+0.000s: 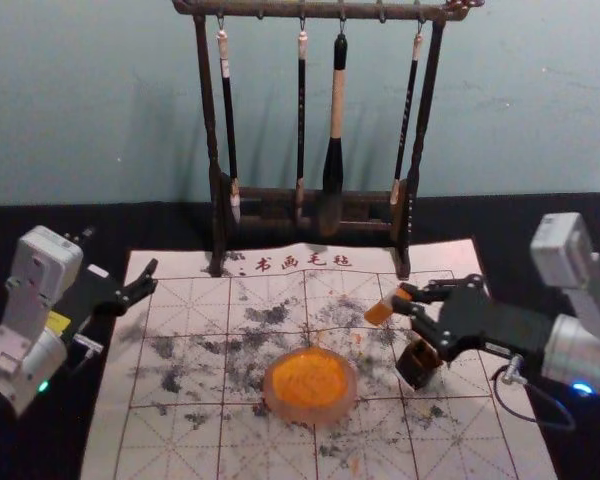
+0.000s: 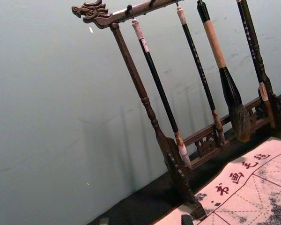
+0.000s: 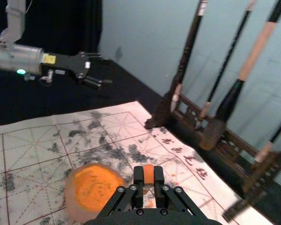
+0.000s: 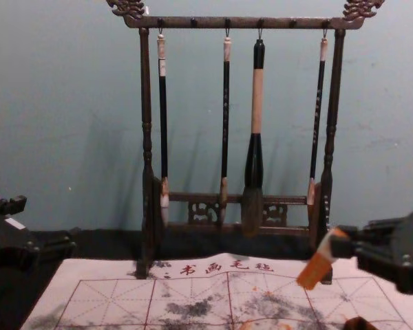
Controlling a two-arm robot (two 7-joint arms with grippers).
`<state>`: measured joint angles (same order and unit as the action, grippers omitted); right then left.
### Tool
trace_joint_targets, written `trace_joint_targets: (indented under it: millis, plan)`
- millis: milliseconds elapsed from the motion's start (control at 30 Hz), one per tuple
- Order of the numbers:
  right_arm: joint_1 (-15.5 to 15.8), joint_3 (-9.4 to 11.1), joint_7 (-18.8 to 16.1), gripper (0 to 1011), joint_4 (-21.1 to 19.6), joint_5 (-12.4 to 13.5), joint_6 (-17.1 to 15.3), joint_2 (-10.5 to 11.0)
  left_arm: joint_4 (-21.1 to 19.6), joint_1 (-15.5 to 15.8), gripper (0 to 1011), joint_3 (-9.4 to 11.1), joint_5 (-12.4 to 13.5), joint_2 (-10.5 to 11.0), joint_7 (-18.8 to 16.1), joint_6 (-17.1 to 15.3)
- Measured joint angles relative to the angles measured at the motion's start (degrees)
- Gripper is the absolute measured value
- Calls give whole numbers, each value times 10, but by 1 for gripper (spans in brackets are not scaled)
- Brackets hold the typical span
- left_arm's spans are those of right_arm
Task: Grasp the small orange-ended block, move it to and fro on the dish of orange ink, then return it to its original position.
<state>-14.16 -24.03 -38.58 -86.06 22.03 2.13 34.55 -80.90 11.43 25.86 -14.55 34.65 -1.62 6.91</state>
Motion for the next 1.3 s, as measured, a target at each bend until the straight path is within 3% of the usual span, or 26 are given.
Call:
trace_joint_targets:
  millis: [433,733,1300]
  plan:
    - [-62,-68,-35,107,35,-25,-16,-16,0,0,1001,0,0,0,0,0]
    - [-103,-121,-59,107,29,-56,-61,-5,0,0,1001,0,0,0,0,0]
    - [-146,-175,-84,107,19,-82,-100,3,0,0,1002,0,0,0,0,0]
